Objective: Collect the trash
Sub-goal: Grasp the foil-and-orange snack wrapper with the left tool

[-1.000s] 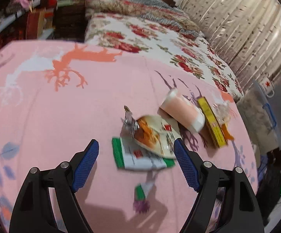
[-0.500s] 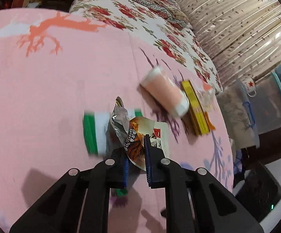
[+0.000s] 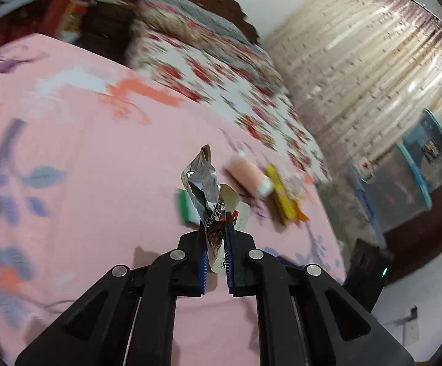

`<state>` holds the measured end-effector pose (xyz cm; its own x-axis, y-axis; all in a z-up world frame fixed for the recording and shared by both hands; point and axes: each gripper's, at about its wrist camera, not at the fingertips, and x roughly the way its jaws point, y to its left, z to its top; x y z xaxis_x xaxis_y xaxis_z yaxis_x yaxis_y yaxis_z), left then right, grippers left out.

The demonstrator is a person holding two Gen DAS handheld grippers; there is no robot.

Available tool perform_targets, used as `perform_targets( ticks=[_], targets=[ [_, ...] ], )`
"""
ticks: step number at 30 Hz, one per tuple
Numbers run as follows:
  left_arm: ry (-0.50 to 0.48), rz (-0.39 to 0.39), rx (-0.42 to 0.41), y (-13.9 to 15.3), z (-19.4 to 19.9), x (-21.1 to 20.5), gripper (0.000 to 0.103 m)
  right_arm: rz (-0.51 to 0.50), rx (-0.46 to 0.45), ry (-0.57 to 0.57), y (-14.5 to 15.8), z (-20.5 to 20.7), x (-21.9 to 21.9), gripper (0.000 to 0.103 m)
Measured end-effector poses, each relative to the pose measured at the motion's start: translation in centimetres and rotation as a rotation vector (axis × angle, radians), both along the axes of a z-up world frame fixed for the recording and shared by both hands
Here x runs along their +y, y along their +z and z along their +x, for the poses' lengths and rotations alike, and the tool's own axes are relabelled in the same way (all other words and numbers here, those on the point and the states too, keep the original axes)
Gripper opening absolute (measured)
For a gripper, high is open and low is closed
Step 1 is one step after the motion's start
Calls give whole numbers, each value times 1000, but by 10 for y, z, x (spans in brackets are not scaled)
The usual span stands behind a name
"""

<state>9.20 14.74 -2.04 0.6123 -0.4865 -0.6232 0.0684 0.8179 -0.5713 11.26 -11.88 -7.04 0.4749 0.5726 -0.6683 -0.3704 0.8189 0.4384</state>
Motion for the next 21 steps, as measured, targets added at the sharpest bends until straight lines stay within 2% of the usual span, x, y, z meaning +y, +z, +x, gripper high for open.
perform_targets(
  ticks=[2, 4, 10, 15, 17, 19, 21],
  targets=[
    [52, 31, 21, -5, -7, 16, 8, 5, 7, -1, 1, 19, 5, 67],
    [70, 16, 55, -14, -14, 27, 8, 6, 18, 0, 2, 41, 13, 67],
    [76, 10, 97, -29, -12, 29, 9, 10, 96, -44, -14, 92, 25, 64],
    [74, 49, 122, -37, 8, 17, 9, 60, 133, -22, -22, 91, 32, 60],
    [72, 64, 147, -43, 14, 12, 11, 152, 207, 36, -26, 84, 36, 52],
    [64, 57, 163, -49, 14, 12, 12, 244, 259, 86, -27, 73, 40, 52],
    [68, 64, 169, -54, 12, 15, 13, 284, 256, 134, -22, 58, 43, 52]
  ],
)
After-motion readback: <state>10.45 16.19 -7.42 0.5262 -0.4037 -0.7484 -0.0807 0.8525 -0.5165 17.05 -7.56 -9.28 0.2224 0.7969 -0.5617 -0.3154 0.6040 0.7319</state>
